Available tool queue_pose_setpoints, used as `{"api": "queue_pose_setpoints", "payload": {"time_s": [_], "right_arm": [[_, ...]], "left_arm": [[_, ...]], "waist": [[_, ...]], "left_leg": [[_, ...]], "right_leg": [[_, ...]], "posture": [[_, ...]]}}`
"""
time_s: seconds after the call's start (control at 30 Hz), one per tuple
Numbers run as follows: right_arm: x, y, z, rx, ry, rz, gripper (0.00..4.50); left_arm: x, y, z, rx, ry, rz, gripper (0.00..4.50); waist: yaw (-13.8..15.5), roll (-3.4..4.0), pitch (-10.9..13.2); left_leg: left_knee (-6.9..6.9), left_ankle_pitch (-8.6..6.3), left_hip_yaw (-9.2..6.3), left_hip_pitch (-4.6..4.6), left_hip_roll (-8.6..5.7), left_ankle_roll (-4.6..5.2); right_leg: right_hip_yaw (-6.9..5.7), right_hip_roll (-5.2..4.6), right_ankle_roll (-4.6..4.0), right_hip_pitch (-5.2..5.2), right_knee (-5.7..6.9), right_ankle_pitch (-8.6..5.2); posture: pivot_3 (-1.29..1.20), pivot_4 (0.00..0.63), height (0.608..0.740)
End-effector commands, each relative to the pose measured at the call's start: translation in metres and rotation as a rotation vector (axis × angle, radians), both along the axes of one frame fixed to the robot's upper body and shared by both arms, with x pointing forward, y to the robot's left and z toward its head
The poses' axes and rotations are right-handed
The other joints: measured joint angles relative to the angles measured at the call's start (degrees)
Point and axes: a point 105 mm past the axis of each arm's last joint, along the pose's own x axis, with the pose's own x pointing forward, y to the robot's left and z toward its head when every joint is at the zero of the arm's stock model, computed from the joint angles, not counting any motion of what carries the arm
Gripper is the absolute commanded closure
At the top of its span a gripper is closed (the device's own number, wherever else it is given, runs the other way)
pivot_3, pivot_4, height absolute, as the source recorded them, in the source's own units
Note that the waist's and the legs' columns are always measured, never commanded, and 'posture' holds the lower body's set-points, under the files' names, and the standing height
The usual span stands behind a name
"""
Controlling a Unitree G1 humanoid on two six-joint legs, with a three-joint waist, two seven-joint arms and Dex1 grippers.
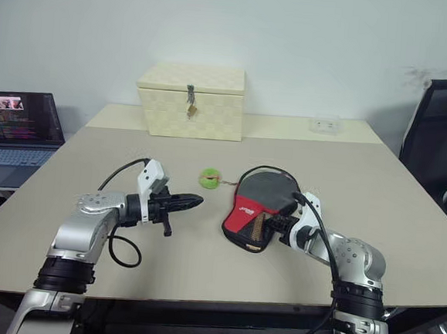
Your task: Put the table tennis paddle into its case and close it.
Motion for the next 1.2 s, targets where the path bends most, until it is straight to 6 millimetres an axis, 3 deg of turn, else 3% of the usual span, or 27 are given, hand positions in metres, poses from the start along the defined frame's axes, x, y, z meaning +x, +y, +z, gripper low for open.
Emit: {"api": "queue_pose_setpoints", "payload": {"time_s": [0.03,0.27,0.4,0.6,0.9,1.2], "right_arm": [[0.0,0.009,-0.001,-0.011,-0.001,0.039,4.48],[-0.011,0.05,0.025,0.029,-0.085,0.338,4.48],[-0.02,0.061,0.028,0.018,-0.101,0.457,4.48],[-0.025,0.057,0.024,-0.023,-0.097,0.509,4.48],[-0.048,0.026,0.019,-0.052,-0.045,0.48,4.48],[-0.082,0.036,0.007,0.0,0.01,0.473,4.48]], "left_arm": [[-0.005,0.002,0.015,-0.014,-0.051,-0.005,4.5],[-0.02,0.003,0.006,-0.017,-0.005,-0.027,4.5],[-0.026,0.001,0.004,-0.021,0.012,-0.04,4.5],[-0.031,-0.002,0.001,-0.023,0.029,-0.051,4.5],[-0.039,-0.004,-0.005,-0.014,0.066,-0.092,4.5],[-0.04,-0.007,-0.008,-0.01,0.082,-0.12,4.5]], "waist": [[-0.03,0.0,0.0],[-0.78,0.02,0.01],[-1.18,0.02,0.01],[-1.14,0.02,0.02],[-0.8,0.02,0.02],[-0.64,0.02,0.02]], "left_leg": [[0.0,0.0,0.0,0.0,0.0,0.0],[-0.05,0.0,0.05,0.02,0.04,0.0],[-0.17,-0.01,-0.01,0.01,0.06,0.01],[-0.25,-0.01,-0.13,-0.08,0.07,0.01],[-0.42,-0.01,-0.15,-0.1,0.06,0.0],[-0.71,-0.01,-0.13,-0.07,0.1,0.0]], "right_leg": [[0.0,0.0,0.01,0.0,0.0,-0.01],[0.04,0.0,0.03,-0.05,0.0,-0.03],[0.04,0.01,-0.12,-0.08,-0.02,-0.1],[0.01,0.0,-0.18,-0.08,-0.15,-0.14],[0.01,-0.02,-0.19,-0.08,-0.33,-0.13],[0.03,-0.03,-0.19,-0.08,-0.55,-0.13]], "posture": [[0.0,0.15,0.74],[0.0,0.15,0.74],[0.0,0.15,0.74],[0.0,0.15,0.74],[0.0,0.15,0.74],[0.0,0.15,0.74]]}}
